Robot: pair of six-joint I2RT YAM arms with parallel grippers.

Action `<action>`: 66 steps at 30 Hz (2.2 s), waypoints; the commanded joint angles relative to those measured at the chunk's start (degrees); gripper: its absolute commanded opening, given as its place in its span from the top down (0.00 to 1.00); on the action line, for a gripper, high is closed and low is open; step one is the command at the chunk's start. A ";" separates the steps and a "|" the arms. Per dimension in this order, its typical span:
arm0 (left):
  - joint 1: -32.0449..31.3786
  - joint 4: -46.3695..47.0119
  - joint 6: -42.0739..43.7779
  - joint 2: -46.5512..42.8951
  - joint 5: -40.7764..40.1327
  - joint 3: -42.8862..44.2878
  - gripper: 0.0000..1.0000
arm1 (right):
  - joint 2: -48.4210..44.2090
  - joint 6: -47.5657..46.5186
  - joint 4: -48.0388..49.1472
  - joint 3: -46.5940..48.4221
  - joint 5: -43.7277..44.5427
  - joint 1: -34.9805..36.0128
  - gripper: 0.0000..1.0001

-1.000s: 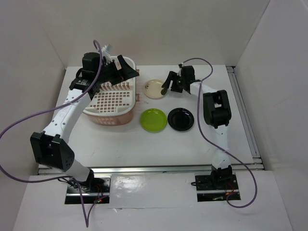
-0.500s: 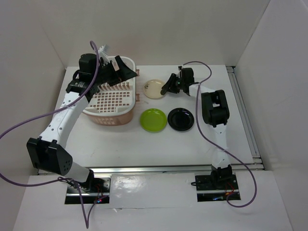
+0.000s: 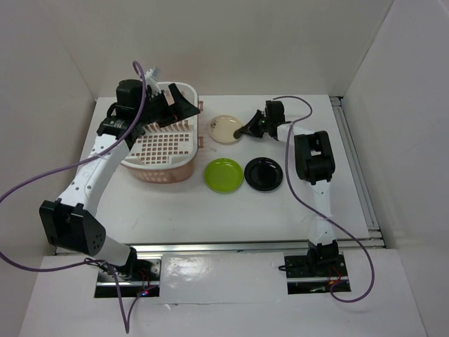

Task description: Load the plates into the dish rack

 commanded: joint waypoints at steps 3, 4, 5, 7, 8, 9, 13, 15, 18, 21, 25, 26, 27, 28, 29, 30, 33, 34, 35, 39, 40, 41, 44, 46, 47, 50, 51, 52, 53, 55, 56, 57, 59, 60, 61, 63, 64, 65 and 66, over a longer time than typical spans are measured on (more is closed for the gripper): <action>-0.14 1.00 2.85 1.17 -0.41 3.07 0.00 | -11.83 2.05 -1.40 -2.14 9.82 -1.88 1.00; -0.14 0.47 2.85 1.18 -0.41 4.03 0.00 | -13.69 1.00 -3.41 -2.14 11.59 -1.89 1.00; -0.14 0.47 3.46 2.05 -0.41 4.65 0.00 | -15.63 0.29 -3.95 -1.44 13.09 -1.89 1.00; -0.14 0.47 3.47 2.85 -0.41 6.05 0.00 | -21.49 -2.08 -5.26 -2.13 16.77 -1.89 1.00; -0.14 0.47 3.47 3.72 -0.41 6.06 0.00 | -23.45 -2.87 -5.27 -3.18 17.49 -1.89 1.00; -0.14 0.47 3.47 4.43 -0.41 6.84 0.00 | -25.21 -3.67 -5.88 -3.72 17.49 -1.89 1.00; -0.66 0.47 3.47 6.36 0.12 8.34 0.00 | -35.39 -6.48 -8.44 -6.26 12.95 -0.84 1.00; -1.36 -0.15 4.17 6.98 0.12 10.01 0.00 | -38.22 -7.89 -8.44 -8.80 9.34 -0.22 1.00; -1.89 -0.67 4.70 7.68 -0.58 10.54 0.00 | -40.96 -10.08 -6.86 -10.66 -0.94 0.92 1.00; -1.90 -0.67 4.70 8.74 0.03 11.59 0.00 | -40.26 -15.26 -13.40 -8.04 -6.59 4.52 1.00; -1.90 -0.15 3.56 9.26 1.52 11.60 0.00 | -41.66 -16.08 -11.52 -10.04 -6.23 7.42 1.00; -1.90 -0.15 3.56 9.27 1.53 11.60 0.00 | -42.53 -15.46 -10.82 -11.79 -6.24 7.43 1.00; -1.90 0.46 3.56 9.27 2.05 11.60 0.00 | -43.15 -14.67 -10.11 -12.42 -6.84 7.95 1.00; -1.90 0.47 3.56 9.27 2.05 11.60 0.00 | -43.16 -14.66 -9.06 -12.95 -7.46 7.96 1.00; -1.90 0.47 3.56 9.27 2.05 11.60 0.01 | -43.76 -13.88 -8.27 -13.91 -7.47 7.96 1.00; -1.90 0.47 3.56 9.27 2.57 11.60 0.03 | -44.55 -13.09 -7.30 -13.92 -8.16 7.96 1.00; -1.90 1.78 3.56 9.27 3.19 10.37 0.13 | -45.18 -12.46 -5.18 -14.53 -9.14 7.96 1.00; -1.90 1.79 3.56 9.27 3.20 9.76 0.15 | -45.18 -12.46 -5.18 -14.53 -9.14 7.96 1.00; -1.90 1.79 3.56 9.27 3.20 9.75 0.15 | -45.18 -12.46 -5.18 -14.53 -9.14 7.96 1.00; -1.90 2.49 3.03 9.27 3.72 8.00 0.23 | -46.75 -11.85 -4.66 -14.01 -9.14 7.96 1.00; -1.90 3.10 3.03 9.27 3.72 7.99 0.23 | -46.76 -11.15 -3.96 -14.01 -9.14 7.96 1.00; -1.90 3.11 3.03 8.66 4.33 7.38 0.28 | -46.76 -10.27 -3.34 -14.01 -9.14 7.96 1.00; -1.90 3.63 3.03 8.65 4.34 6.07 0.33 | -47.29 -9.22 -2.72 -14.01 -9.66 7.43 1.00; -1.90 3.63 3.03 8.65 4.87 6.06 0.48 | -47.81 -9.21 -2.20 -14.01 -9.66 7.43 1.00; -1.90 3.63 3.03 8.13 4.87 6.06 0.55 | -47.81 -8.69 -2.20 -14.01 -9.66 7.43 1.00; -1.90 3.63 2.50 8.13 4.26 6.06 0.88 | -48.43 -8.68 -1.67 -15.06 -9.66 7.43 1.00; -1.90 3.63 2.50 8.13 4.25 6.06 0.93 | -48.43 -8.68 -1.67 -15.06 -9.66 7.43 1.00; -1.90 3.63 2.50 8.13 4.25 6.06 1.00 | -48.43 -8.68 -1.67 -15.06 -9.66 7.43 1.00; -1.90 3.63 2.50 8.13 3.73 6.58 1.00 | -48.43 -8.68 -2.28 -15.06 -9.66 7.43 1.00; -1.90 2.94 2.50 8.13 3.11 7.20 1.00 | -48.43 -8.68 -2.28 -15.06 -9.14 7.43 0.80; -1.90 2.32 2.50 7.60 1.63 7.90 1.00 | -48.95 -8.68 -2.28 -15.06 -8.27 7.43 0.46; -1.90 1.71 3.20 7.60 0.57 9.38 1.00 | -48.96 -8.68 -2.81 -15.58 -7.39 7.43 0.11; -1.90 -0.92 4.26 7.60 -3.80 11.50 1.00 | -49.48 -10.17 -4.21 -15.59 -4.50 7.43 0.00; -1.90 -1.98 5.57 7.60 -5.92 14.12 1.00 | -49.48 -10.70 -5.52 -15.59 -3.69 6.91 0.00; -1.37 -3.30 6.27 7.60 -8.38 15.80 1.00 | -49.48 -11.23 -6.41 -15.59 -2.64 6.90 0.00; -1.37 -6.80 8.81 7.60 -17.13 18.96 1.00 | -50.09 -12.37 -8.86 -15.59 1.91 6.38 0.00; -1.37 -7.78 9.70 8.21 -21.02 21.85 1.00 | -50.10 -13.16 -9.40 -15.59 2.90 6.37 0.00; -1.37 -8.31 10.67 8.21 -24.72 22.84 1.00 | -50.10 -13.17 -9.40 -16.20 3.43 5.85 0.00; -1.37 -8.32 13.46 8.82 -31.19 23.80 1.00 | -50.10 -13.95 -10.79 -16.20 3.95 5.85 0.00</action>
